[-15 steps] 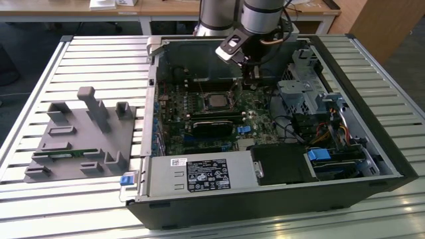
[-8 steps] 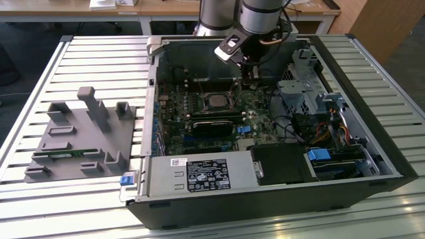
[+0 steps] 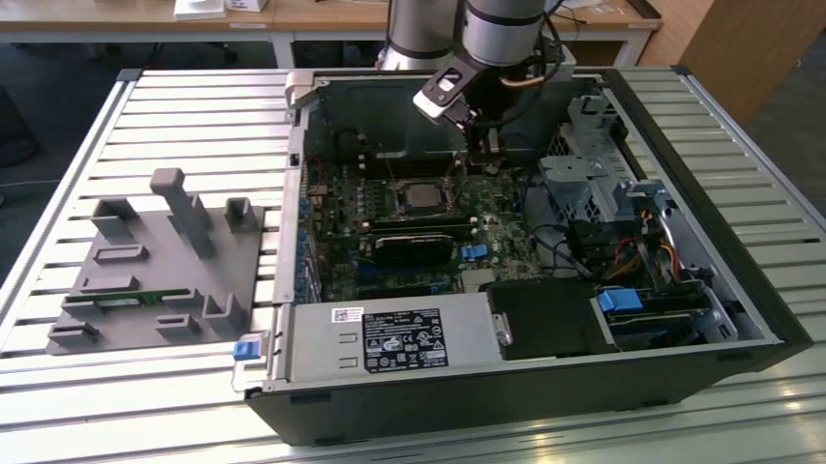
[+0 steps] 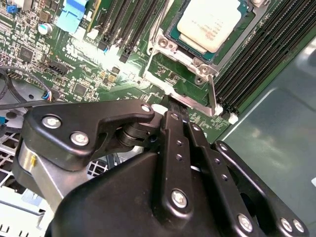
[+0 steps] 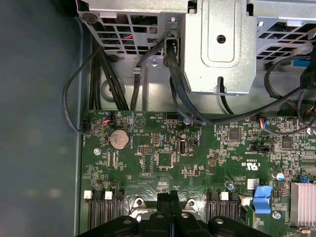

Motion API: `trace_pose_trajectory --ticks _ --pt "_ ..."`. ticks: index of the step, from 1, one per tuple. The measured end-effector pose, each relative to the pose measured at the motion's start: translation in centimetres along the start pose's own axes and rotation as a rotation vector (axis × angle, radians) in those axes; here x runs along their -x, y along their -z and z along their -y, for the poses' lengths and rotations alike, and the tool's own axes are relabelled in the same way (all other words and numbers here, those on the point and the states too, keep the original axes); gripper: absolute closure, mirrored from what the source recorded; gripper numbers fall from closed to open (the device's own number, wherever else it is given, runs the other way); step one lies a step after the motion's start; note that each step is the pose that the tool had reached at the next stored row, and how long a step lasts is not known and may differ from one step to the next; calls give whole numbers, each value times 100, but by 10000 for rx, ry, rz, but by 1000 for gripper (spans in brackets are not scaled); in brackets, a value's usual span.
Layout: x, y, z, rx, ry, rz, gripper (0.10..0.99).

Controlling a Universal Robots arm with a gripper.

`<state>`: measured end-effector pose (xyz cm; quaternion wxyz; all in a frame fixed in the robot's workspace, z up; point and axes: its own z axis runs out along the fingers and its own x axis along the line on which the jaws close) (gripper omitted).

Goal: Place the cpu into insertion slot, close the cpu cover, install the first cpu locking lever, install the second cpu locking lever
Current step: 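Close the cpu cover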

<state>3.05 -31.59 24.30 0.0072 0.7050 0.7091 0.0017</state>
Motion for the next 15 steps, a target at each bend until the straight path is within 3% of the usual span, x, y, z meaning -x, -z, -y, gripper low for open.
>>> trace_pose_trajectory --ticks 15 --pt "-1 -3 62 1 0 0 965"
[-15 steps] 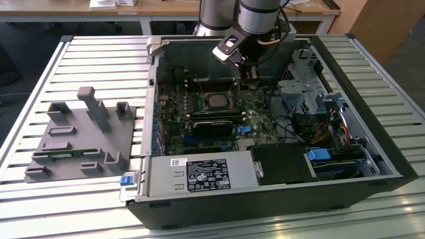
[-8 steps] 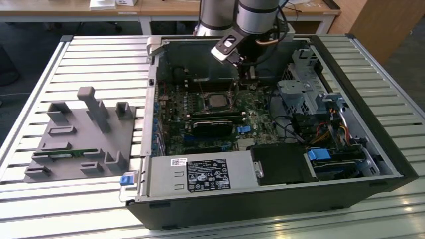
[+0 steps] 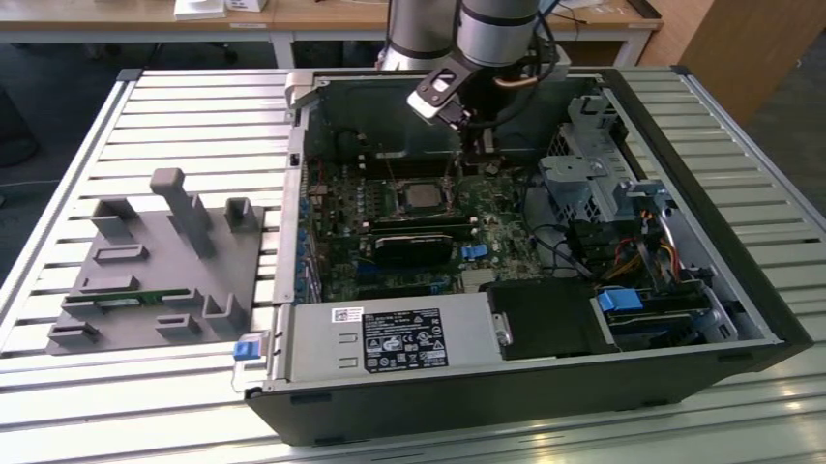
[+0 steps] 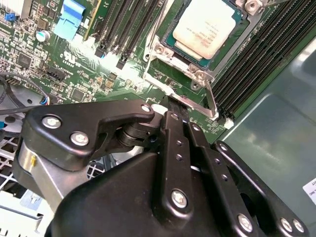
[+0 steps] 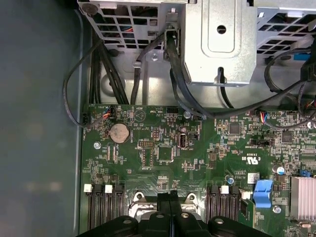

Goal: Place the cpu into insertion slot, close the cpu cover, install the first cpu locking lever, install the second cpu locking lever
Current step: 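Close the cpu cover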

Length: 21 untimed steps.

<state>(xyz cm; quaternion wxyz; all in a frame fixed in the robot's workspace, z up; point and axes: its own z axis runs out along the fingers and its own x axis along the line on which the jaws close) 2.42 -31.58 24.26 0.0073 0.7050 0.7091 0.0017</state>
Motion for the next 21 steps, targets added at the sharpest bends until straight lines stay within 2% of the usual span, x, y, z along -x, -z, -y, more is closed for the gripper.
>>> trace_pose_trajectory --ticks 21 --pt "-1 -18 111 0 0 1 965"
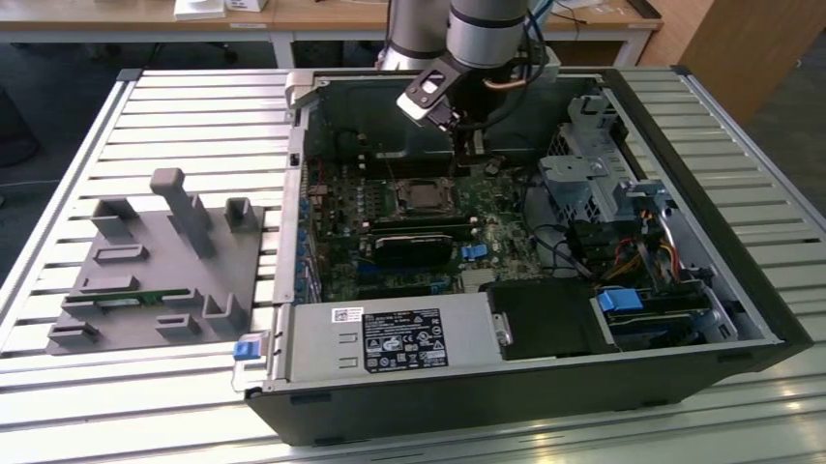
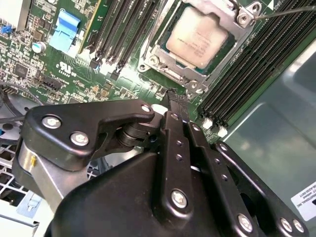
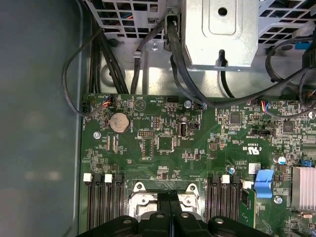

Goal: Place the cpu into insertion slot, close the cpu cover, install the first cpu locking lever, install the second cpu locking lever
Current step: 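Close the cpu cover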

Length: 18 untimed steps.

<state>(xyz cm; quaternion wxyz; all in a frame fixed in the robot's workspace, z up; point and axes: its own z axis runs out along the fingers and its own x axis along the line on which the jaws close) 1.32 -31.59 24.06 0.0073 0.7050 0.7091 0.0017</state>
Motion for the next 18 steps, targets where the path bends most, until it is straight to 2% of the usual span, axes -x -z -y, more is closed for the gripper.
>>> trace_pose_trajectory --ticks 7,18 --pt "0 -11 29 0 0 -1 965" --pt "6 -22 31 0 0 -2 965"
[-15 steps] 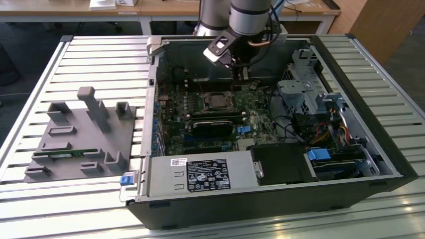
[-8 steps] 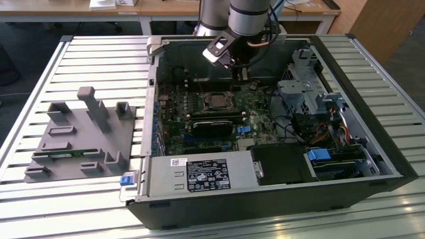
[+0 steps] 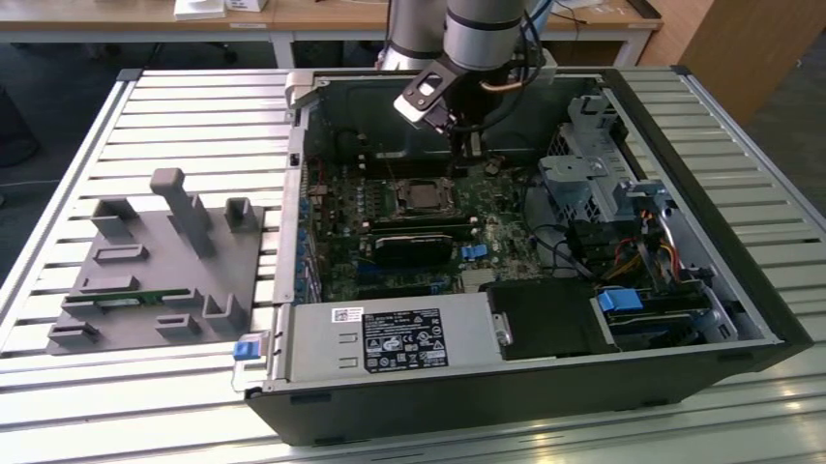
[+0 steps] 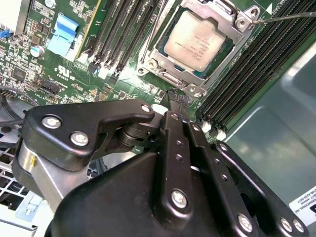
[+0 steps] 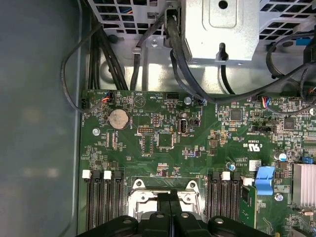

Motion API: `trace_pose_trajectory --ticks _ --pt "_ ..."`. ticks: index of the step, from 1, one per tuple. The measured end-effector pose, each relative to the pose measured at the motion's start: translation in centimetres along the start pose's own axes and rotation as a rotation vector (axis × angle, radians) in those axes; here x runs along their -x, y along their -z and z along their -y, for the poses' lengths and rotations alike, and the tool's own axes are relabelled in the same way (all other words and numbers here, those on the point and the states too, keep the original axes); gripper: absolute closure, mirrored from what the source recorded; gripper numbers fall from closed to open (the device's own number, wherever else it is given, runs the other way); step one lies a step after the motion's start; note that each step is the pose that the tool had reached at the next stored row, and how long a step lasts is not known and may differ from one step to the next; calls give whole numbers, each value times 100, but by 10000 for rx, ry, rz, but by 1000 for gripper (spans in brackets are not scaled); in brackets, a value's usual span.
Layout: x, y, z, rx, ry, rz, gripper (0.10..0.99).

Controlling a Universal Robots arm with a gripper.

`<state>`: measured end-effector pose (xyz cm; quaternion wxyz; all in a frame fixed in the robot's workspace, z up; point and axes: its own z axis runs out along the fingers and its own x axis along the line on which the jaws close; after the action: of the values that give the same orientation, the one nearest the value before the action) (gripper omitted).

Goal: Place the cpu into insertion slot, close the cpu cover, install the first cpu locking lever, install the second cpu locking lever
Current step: 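Close the cpu cover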

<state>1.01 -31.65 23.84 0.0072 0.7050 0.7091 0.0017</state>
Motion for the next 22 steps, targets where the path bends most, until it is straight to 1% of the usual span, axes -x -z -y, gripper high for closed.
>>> trace_pose_trajectory --ticks 3,5,8,12,16,19,22 --pt "18 -17 4 0 0 2 965" --pt "26 -27 18 1 -1 -1 965" --pt "27 -32 56 -1 0 3 965" --pt "27 -36 64 0 0 1 965" --pt "27 -44 95 0 -1 0 965" --pt "26 -54 99 0 0 1 965" --pt "29 -74 138 -1 0 1 965"
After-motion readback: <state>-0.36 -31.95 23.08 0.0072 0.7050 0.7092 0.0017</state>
